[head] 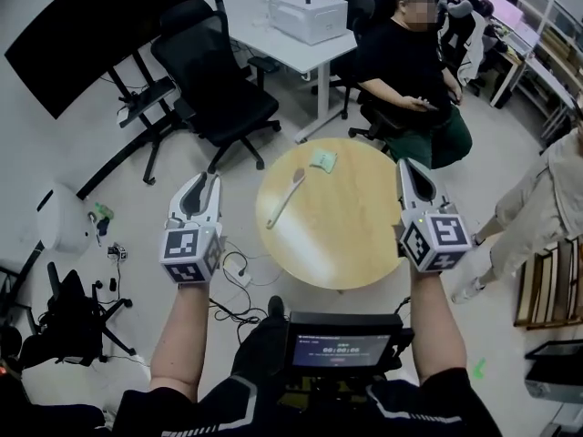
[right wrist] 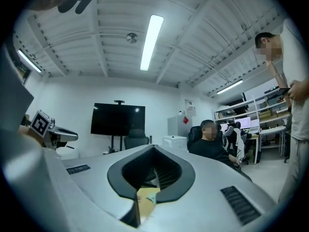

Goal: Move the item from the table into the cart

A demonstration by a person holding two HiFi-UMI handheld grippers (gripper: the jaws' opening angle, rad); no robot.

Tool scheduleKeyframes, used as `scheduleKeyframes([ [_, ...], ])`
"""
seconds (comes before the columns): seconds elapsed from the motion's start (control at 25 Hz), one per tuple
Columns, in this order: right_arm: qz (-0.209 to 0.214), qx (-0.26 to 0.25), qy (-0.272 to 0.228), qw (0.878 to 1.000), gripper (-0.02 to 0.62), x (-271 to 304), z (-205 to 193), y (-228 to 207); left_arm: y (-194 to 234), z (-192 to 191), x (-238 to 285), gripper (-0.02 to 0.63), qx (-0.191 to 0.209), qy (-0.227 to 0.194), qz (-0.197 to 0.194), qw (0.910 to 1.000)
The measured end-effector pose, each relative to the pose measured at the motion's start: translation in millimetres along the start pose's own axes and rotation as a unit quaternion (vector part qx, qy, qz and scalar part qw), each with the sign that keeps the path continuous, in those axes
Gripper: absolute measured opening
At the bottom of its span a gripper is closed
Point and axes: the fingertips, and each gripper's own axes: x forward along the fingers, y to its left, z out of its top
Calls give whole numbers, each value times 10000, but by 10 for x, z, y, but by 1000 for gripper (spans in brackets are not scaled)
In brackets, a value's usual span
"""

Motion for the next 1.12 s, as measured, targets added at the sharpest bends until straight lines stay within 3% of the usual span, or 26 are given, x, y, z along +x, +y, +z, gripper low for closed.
scheduleKeyframes([
  [0.12, -77, 60, 85, 9999, 38, 444, -114, 250, 398, -175, 246, 133, -59, 38, -129, 9999],
  [0.28, -277, 97, 216, 9993, 38, 1086, -349, 687, 1037, -394, 618, 133, -54, -130, -192, 9997],
  [0.44, -386, 176, 423, 9982, 39, 1637, -625, 1058, 1464, -660, 995, 133, -125, 14, -394, 9991],
  [0.52, -339, 366, 597, 9970, 54, 1860, -805, 1200, 1608, -789, 1141, 133, -226, 98, -373, 9990],
  [0.56, -311, 469, 703, 9959, 134, 1955, -905, 1257, 1672, -849, 1199, 133, -266, 119, -313, 9991],
  [0.6, -295, 550, 807, 9948, 153, 2038, -1003, 1298, 1727, -902, 1256, 133, -274, 128, -233, 9993],
  [0.92, -180, 1017, 1728, 9795, 153, 2684, -1940, 1500, 1907, -1472, 1655, 135, -652, 742, -60, 9951],
  [1.12, -538, 1163, 2288, 9650, 153, 3188, -2616, 1574, 2132, -1761, 1981, 135, -691, 957, -150, 9929],
])
